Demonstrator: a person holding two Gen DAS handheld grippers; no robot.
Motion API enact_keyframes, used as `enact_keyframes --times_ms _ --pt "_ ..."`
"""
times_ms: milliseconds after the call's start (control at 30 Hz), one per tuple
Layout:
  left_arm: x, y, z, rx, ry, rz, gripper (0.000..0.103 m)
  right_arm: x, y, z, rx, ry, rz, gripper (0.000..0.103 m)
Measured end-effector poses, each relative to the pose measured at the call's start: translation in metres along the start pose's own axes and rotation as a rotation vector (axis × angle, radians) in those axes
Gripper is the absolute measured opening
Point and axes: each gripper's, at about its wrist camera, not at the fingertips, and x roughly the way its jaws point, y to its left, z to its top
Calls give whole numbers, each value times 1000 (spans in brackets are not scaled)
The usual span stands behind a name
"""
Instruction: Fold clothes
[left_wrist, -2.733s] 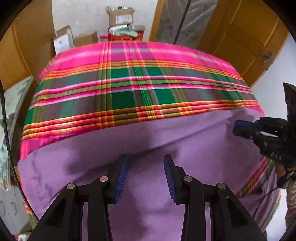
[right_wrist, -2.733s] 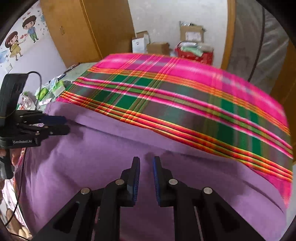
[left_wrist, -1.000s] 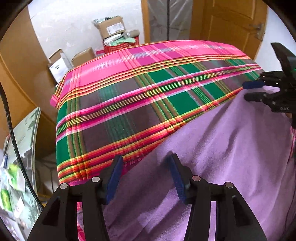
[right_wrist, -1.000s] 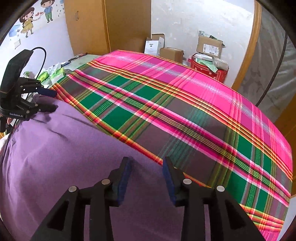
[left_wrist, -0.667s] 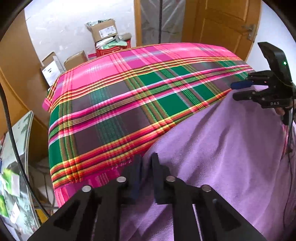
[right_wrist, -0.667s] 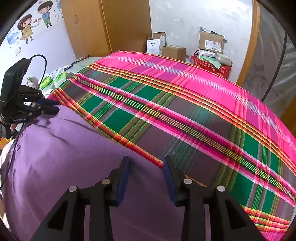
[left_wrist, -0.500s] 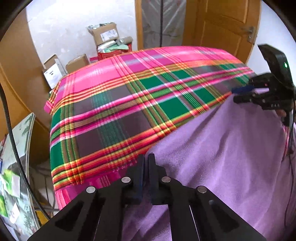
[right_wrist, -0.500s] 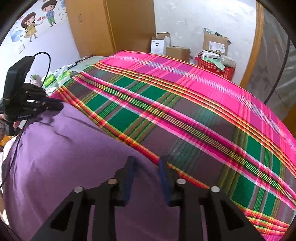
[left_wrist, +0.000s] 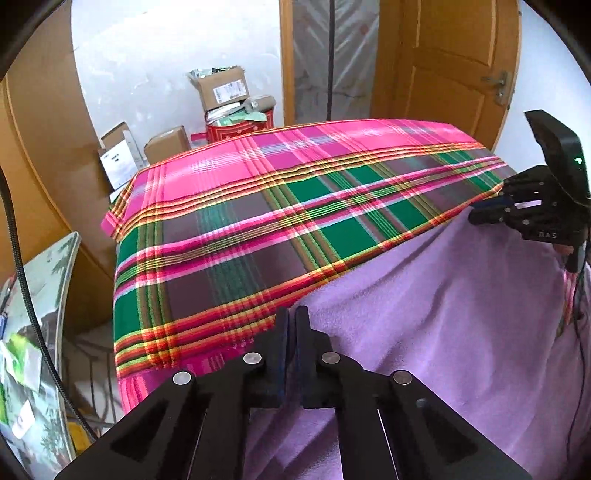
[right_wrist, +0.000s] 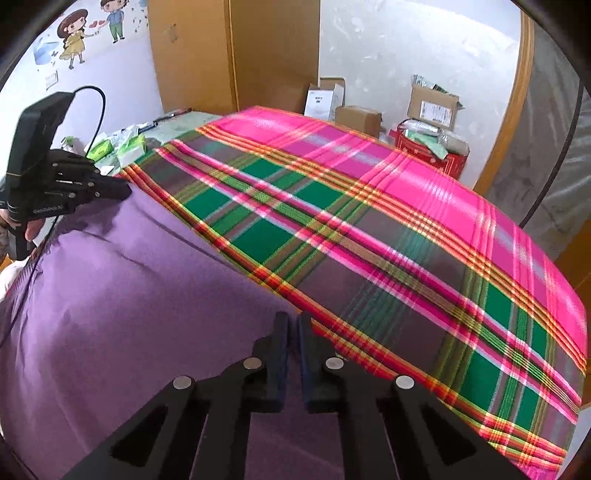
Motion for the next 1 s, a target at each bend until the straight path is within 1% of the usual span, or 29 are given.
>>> enact_keyframes --times_ms 100,233,400,467,733,1000 --pt "-3 -1 1 2 -10 16 4 -15 3 2 -9 -37 -11 5" --pt "-5 -2 1 -10 -13 15 4 -29 8 3 -14 -69 -11 5" --pt "-17 -7 0 -6 -30 32 4 -24 11 -4 11 -50 -8 5" --pt "-22 -10 0 -5 -37 39 4 -28 14 -5 17 -59 -13 5" --pt "-43 -18 -1 -3 -67 62 4 -73 37 -11 -14 -122 -30 5" --pt "-78 -29 -10 4 -107 71 4 -115 66 -25 -34 -161 -30 4"
